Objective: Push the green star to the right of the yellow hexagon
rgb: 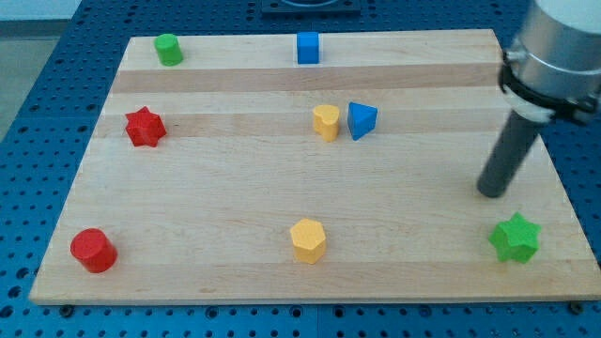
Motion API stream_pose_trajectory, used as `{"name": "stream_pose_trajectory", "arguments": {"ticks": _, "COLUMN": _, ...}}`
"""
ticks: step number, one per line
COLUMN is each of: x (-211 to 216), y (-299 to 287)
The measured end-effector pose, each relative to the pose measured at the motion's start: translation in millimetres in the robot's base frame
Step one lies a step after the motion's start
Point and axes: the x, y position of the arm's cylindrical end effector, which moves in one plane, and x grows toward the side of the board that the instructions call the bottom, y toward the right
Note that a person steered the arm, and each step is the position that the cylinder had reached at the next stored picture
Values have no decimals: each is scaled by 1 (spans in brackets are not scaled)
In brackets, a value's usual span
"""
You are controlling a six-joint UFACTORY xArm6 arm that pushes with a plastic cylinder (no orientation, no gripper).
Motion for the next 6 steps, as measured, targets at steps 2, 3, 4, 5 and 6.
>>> {"name": "stream_pose_trajectory", "arguments": {"ticks": 2, "x": 61, "y": 14}}
{"name": "stream_pose_trajectory", "arguments": {"ticks": 3, "x": 97, "y": 14}}
{"name": "stream_pose_trajectory", "arguments": {"ticks": 4, "x": 107, "y": 11}}
{"name": "stream_pose_trajectory", "arguments": {"ticks": 5, "x": 108, "y": -6}}
{"name": "stream_pose_trajectory", "arguments": {"ticks": 6, "x": 107, "y": -39}}
